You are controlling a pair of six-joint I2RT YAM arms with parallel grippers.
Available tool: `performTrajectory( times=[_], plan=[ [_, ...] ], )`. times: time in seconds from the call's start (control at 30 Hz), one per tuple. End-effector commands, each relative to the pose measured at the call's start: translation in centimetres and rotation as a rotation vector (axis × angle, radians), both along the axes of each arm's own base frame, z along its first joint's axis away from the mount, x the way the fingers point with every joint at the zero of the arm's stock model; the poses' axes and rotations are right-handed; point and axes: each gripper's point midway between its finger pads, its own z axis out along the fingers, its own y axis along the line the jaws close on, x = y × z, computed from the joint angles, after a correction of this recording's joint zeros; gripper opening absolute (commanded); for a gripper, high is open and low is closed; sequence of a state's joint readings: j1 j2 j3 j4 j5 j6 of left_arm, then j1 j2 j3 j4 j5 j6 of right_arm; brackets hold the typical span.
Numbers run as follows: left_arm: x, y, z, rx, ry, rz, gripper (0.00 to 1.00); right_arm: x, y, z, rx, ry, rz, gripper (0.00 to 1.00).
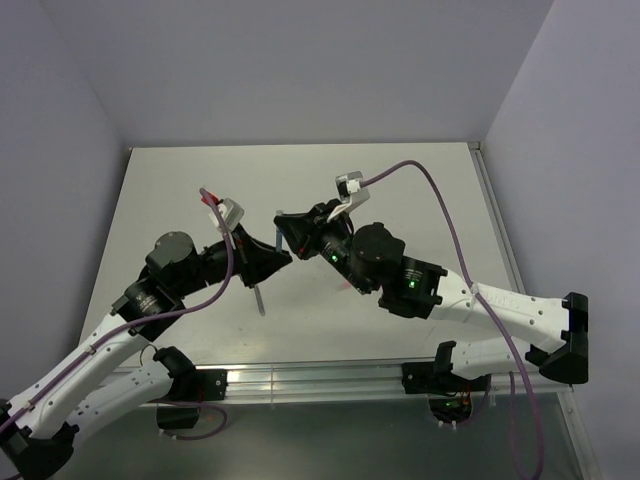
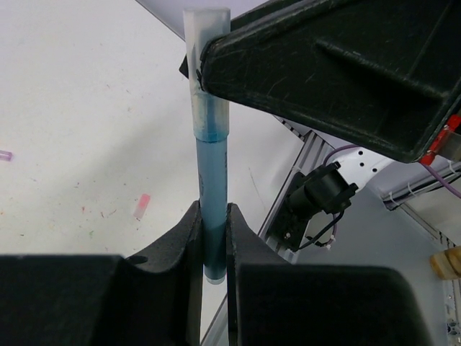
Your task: Insert the pens into the pen caps
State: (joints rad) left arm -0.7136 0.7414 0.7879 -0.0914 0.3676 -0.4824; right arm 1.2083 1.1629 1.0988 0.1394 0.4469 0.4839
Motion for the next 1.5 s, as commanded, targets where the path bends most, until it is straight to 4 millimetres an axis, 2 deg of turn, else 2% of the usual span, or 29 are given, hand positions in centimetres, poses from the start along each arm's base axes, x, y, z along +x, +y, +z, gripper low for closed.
performTrajectory(
  times=[0.0, 0.03, 0.07, 0.13, 0.27, 0.4, 0.57, 0.77, 0.8, 0.93, 1.03, 1.07, 1.13, 1.17, 1.2, 1.47],
  plan=[
    [0.8, 1.1, 11.3, -0.244, -0.308, 0.07, 0.0, -5.8, 2.6, -8.4, -0.305, 0.144, 0.241, 0.05],
    [0.7, 1.1, 11.3, -0.245, -0.306, 0.062, 0.0, -5.4, 2.4, -8.0, -0.305, 0.14, 0.223, 0.08],
    [0.5, 0.9, 10.8, -0.239, -0.298, 0.048, 0.0, -5.3, 2.5, -6.7, -0.282, 0.137, 0.212, 0.1],
    [0.2, 0.9, 10.7, -0.24, -0.298, 0.033, 0.0, -5.0, 2.4, -6.5, -0.302, 0.143, 0.195, 0.14],
    [0.1, 0.8, 10.2, -0.23, -0.286, 0.025, 0.0, -4.2, 2.3, -4.3, -0.293, 0.138, 0.147, 0.23],
    [0.0, 1.1, 10.2, -0.231, -0.287, 0.038, 0.0, -4.1, 2.2, -3.9, -0.302, 0.145, 0.135, 0.36],
    [0.1, 1.3, 10.2, -0.233, -0.287, 0.047, 0.0, -3.9, 1.7, -3.5, -0.296, 0.151, 0.114, 0.46],
    [0.4, 1.2, 9.8, -0.223, -0.271, 0.059, 0.0, -3.8, 0.1, -2.7, -0.285, 0.137, 0.086, 0.57],
    [0.5, 1.2, 9.7, -0.221, -0.266, 0.059, 0.0, -3.8, -0.4, -2.0, -0.267, 0.128, 0.081, 0.59],
    [0.5, 0.7, 8.8, -0.212, -0.234, 0.042, 0.0, -3.3, -1.8, 0.4, -0.22, 0.085, 0.06, 0.63],
    [0.2, 0.5, 7.8, -0.211, -0.213, 0.017, 0.0, -2.1, -2.3, 2.1, -0.212, 0.059, 0.037, 0.64],
    [0.1, 0.4, 7.5, -0.209, -0.203, 0.012, 0.0, -1.5, -2.6, 3.2, -0.197, 0.045, 0.03, 0.64],
    [-0.1, 0.3, 7.1, -0.205, -0.191, 0.001, 0.0, -0.8, -2.1, 3.3, -0.207, 0.038, 0.03, 0.64],
    [-0.1, 0.2, 6.7, -0.201, -0.183, -0.002, 0.0, -0.5, -2.2, 4.2, -0.197, 0.03, 0.027, 0.64],
    [-0.1, 0.2, 6.5, -0.197, -0.178, -0.004, 0.0, 0.1, -2.0, 4.0, -0.208, 0.032, 0.02, 0.64],
    [-0.2, -0.2, 5.1, -0.184, -0.143, -0.023, 0.0, 1.2, -2.3, 6.7, -0.157, 0.0, 0.012, 0.66]
  ],
)
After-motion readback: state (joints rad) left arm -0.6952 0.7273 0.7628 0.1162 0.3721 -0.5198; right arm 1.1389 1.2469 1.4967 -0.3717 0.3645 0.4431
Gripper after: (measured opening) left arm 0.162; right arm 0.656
